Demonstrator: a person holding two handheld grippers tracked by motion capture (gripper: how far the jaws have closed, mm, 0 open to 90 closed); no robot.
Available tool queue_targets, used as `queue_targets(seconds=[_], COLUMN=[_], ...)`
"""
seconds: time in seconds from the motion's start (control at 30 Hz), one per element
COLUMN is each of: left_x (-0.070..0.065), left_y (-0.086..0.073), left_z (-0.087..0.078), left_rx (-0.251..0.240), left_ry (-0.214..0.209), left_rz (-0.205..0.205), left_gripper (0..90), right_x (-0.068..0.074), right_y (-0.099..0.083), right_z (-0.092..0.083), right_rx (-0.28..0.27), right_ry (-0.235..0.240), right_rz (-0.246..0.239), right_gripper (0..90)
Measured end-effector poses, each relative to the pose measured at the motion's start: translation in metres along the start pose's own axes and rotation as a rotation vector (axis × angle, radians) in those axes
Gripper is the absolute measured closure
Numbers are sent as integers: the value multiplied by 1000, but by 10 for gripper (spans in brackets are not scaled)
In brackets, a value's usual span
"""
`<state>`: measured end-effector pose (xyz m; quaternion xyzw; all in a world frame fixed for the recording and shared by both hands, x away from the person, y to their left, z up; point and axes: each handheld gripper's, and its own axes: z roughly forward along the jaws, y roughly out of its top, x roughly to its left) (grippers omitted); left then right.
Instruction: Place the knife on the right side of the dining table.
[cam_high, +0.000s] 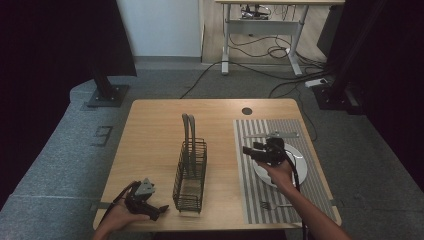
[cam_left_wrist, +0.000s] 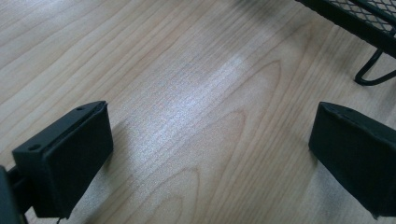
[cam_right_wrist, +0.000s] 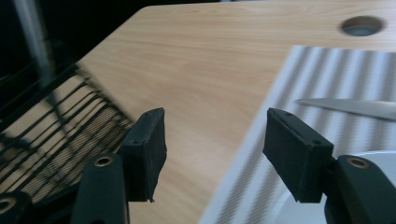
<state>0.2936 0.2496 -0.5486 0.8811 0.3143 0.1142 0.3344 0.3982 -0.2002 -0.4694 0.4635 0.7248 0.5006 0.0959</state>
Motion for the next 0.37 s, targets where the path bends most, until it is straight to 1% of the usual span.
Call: queue_targets(seconds=[0.1,0.2,0.37], left_x=[0,0,0], left_y=[0,0,0], left_z=[0,0,0], left_rx=[0,0,0], left_ry=[1,1,0], left_rz=[-1,-1,-1], left_gripper=[0,0,0], right_x=[13,21,22], right_y=[-9,-14,-17], right_z=[3,7,9], right_rx=[22,32,26], right_ry=[39,54,45], right_rz=[-18,-39,-37], right_gripper=[382,381,366])
